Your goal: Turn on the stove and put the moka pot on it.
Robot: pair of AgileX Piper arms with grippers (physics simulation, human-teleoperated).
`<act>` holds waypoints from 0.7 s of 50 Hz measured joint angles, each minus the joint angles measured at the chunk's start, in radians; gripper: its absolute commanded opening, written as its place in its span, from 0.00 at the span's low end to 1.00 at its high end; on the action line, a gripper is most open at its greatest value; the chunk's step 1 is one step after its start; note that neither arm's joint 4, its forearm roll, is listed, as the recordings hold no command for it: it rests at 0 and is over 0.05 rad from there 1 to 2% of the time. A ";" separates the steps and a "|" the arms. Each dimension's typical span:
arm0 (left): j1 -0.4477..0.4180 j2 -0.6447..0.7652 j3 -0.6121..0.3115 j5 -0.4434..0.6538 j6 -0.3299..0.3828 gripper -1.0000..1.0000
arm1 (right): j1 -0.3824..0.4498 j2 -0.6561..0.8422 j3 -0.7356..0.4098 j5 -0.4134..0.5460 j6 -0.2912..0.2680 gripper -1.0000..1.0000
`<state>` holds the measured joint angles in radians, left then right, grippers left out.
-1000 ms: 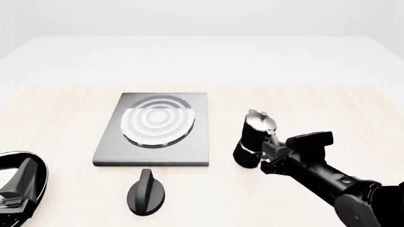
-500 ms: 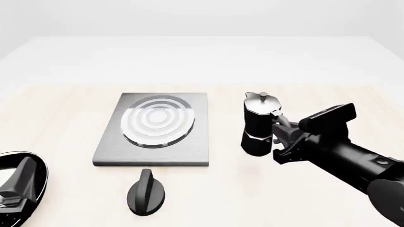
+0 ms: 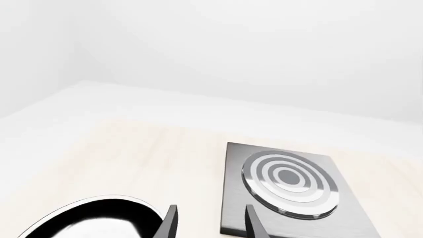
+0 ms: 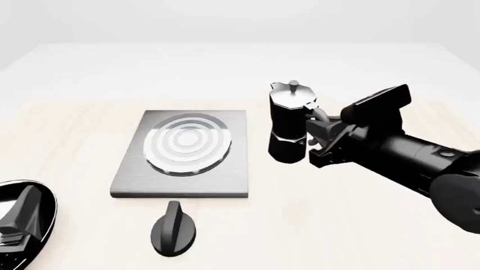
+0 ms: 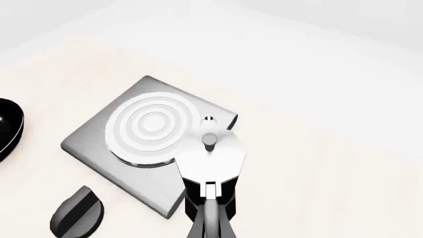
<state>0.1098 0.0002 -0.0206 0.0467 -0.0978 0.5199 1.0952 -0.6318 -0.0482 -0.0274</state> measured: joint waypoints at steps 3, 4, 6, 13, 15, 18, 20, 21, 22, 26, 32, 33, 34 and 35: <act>0.000 0.000 0.000 -0.001 -0.001 1.00 | 0.008 0.013 -0.027 0.004 -0.001 0.00; 0.000 0.000 0.000 -0.001 -0.001 1.00 | 0.011 0.018 -0.037 0.005 -0.002 0.00; 0.000 0.000 0.000 -0.001 -0.001 1.00 | 0.016 0.029 -0.057 0.007 -0.003 0.00; 0.003 0.000 0.000 -0.002 -0.002 1.00 | 0.042 0.068 -0.123 0.011 -0.008 0.00; 0.004 0.000 0.000 -0.003 -0.003 1.00 | 0.049 0.079 -0.141 0.012 -0.009 0.00; 0.005 0.000 0.001 -0.004 -0.003 1.00 | 0.060 0.095 -0.166 0.014 -0.010 0.00; 0.006 0.000 0.001 -0.004 -0.003 1.00 | 0.068 0.106 -0.182 0.015 -0.010 0.00; 0.006 0.000 0.002 -0.004 -0.003 1.00 | 0.071 0.111 -0.190 0.015 -0.010 0.00; 0.007 0.000 0.002 -0.004 -0.003 1.00 | 0.074 0.116 -0.197 0.015 -0.010 0.00; 0.008 0.000 0.003 -0.006 -0.002 1.00 | 0.088 0.138 -0.225 0.016 -0.010 0.00; 0.009 0.000 0.004 -0.007 0.000 1.00 | 0.108 0.172 -0.263 0.015 -0.013 0.00; 0.010 0.000 0.004 -0.007 0.000 1.00 | 0.111 0.177 -0.269 0.015 -0.015 0.00; 0.010 0.000 0.004 -0.007 0.000 1.00 | 0.114 0.183 -0.275 0.014 -0.016 0.00; 0.010 0.000 0.004 -0.007 0.000 1.00 | 0.117 0.189 -0.281 0.013 -0.017 0.00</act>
<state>0.1201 0.0002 -0.0164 0.0401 -0.0982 0.6369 1.2844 -0.9126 -0.0348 -0.0445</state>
